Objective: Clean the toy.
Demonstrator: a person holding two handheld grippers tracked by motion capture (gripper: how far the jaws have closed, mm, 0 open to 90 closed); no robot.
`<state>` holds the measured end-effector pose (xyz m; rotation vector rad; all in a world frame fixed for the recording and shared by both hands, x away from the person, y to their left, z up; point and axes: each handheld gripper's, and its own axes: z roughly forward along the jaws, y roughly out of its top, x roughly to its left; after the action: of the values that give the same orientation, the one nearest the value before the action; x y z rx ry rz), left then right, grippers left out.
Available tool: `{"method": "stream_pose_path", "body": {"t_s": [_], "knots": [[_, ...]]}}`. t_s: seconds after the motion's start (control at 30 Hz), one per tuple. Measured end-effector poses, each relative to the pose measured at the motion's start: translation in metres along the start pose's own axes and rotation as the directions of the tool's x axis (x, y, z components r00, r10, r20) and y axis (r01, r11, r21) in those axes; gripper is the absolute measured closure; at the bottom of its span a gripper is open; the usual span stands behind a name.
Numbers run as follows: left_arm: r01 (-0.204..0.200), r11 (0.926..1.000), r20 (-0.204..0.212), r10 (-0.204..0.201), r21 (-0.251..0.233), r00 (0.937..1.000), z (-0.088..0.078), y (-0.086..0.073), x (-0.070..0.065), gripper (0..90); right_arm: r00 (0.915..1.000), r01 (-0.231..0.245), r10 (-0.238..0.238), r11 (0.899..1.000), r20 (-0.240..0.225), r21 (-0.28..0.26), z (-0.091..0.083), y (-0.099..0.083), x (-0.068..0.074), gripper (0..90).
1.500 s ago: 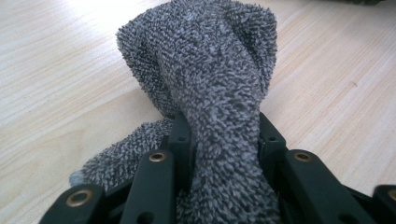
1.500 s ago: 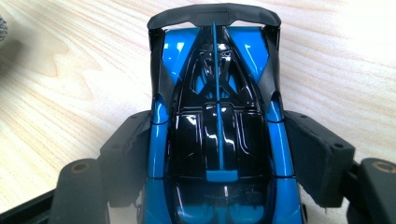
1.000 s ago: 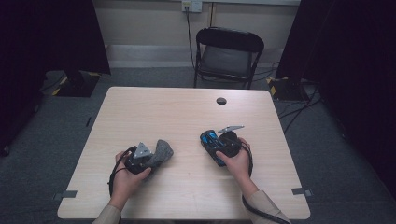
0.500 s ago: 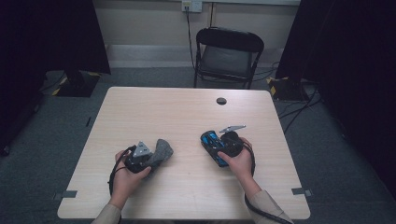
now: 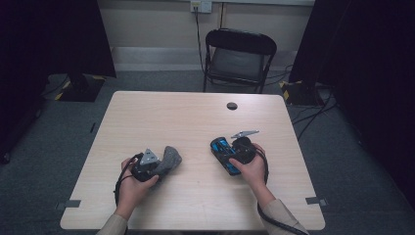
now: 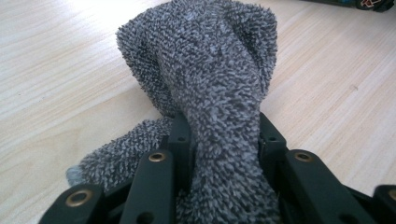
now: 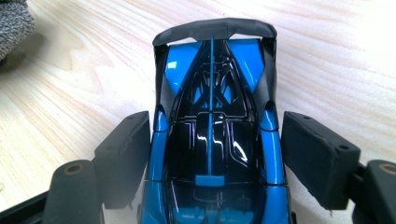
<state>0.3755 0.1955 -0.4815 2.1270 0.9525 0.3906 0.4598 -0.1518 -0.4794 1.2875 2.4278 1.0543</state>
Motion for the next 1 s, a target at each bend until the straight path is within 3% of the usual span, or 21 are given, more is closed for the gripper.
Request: {"method": "stream_pose_path", "body": {"t_s": [0.33,0.53,0.73,1.0], "knots": [[0.004,1.0,-0.001,-0.004,0.001,1.0,0.0,0.001,0.001,67.0,1.0,-0.009,0.009,1.0,-0.003,-0.024,-0.006,0.003,-0.002,23.6],[-0.001,1.0,-0.025,0.002,0.009,0.9997,0.001,0.01,0.007,67.0,1.0,0.002,-0.003,0.999,-0.007,-0.036,-0.013,0.004,-0.002,23.8],[0.015,0.9998,-0.039,-0.015,0.011,0.9991,0.006,0.026,0.022,67.0,1.0,0.002,-0.002,0.999,-0.003,-0.045,-0.021,0.003,-0.008,23.9],[0.073,0.9973,-0.06,-0.073,0.001,0.9955,0.02,0.042,0.046,66.9,0.9999,-0.006,0.006,0.999,-0.014,-0.052,-0.029,0.001,-0.015,23.8]]}}
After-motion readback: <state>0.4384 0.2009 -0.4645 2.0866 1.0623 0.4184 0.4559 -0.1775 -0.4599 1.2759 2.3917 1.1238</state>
